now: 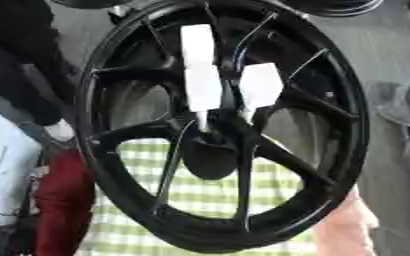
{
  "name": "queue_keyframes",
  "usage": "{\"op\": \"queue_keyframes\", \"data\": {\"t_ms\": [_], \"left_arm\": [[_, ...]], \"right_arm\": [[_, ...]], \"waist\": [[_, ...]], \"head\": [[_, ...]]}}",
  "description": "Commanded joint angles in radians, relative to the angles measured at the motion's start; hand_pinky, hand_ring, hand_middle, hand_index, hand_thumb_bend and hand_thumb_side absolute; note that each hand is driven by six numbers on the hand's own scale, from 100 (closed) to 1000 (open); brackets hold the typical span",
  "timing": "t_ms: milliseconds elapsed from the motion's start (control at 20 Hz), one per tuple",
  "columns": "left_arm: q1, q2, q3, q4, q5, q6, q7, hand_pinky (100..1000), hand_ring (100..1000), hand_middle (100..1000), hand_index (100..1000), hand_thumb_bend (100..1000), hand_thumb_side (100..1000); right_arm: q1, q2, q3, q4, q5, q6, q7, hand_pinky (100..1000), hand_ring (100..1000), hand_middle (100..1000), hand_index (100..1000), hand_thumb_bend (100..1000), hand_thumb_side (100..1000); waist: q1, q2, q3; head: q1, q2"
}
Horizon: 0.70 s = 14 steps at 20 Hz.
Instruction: Pull the pin out of the wheel hub.
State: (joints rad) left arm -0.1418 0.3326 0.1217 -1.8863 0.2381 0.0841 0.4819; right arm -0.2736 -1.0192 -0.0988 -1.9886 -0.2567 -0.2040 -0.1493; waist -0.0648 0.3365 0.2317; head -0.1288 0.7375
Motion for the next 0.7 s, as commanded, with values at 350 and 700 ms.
{"op": "queue_keyframes", "data": {"t_ms": [350, 700], "left_arm": [[-0.007, 0.010, 0.009, -0.020, -0.003, -0.001, 0.002, 620, 745, 802, 740, 267, 816], [-0.005, 0.015, 0.005, -0.018, -0.002, 0.000, -0.001, 620, 745, 802, 739, 267, 816]], "right_arm": [[-0.002, -0.023, -0.010, -0.011, 0.014, 0.004, -0.003, 895, 698, 624, 746, 100, 218], [-0.021, -0.119, 0.045, -0.011, 0.064, 0.004, 0.067, 893, 740, 675, 781, 100, 237]], "waist": [[0.004, -0.017, -0.003], [0.000, -0.021, -0.002]], "head": [[0.000, -0.005], [-0.011, -0.006]]}}
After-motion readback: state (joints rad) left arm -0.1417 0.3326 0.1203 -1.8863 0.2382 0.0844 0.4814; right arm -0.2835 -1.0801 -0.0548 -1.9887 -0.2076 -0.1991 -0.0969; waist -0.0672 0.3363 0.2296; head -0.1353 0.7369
